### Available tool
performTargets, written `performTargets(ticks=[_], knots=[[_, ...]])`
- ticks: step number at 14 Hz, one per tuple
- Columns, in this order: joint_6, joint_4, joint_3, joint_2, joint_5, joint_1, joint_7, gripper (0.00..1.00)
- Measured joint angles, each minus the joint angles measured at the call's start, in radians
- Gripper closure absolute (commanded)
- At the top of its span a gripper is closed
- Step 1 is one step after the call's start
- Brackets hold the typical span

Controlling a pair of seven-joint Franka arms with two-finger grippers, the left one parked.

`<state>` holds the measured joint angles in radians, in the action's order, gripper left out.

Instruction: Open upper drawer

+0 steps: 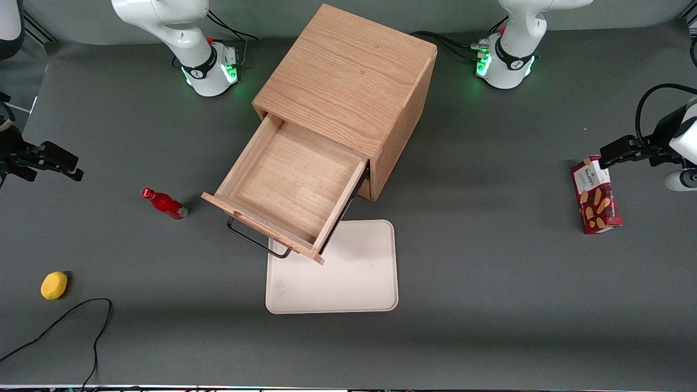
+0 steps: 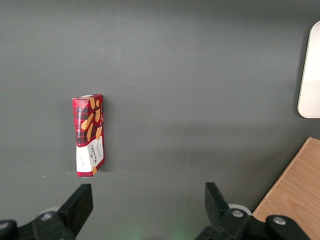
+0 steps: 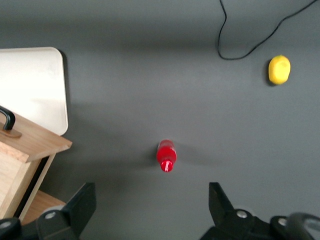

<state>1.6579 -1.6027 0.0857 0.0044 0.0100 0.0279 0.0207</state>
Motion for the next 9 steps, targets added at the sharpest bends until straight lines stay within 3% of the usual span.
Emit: performTargets(ticks=[9], knots=[[-0.048,0.000,0.000,-0.001,0.000,0.001,0.000,0.00]])
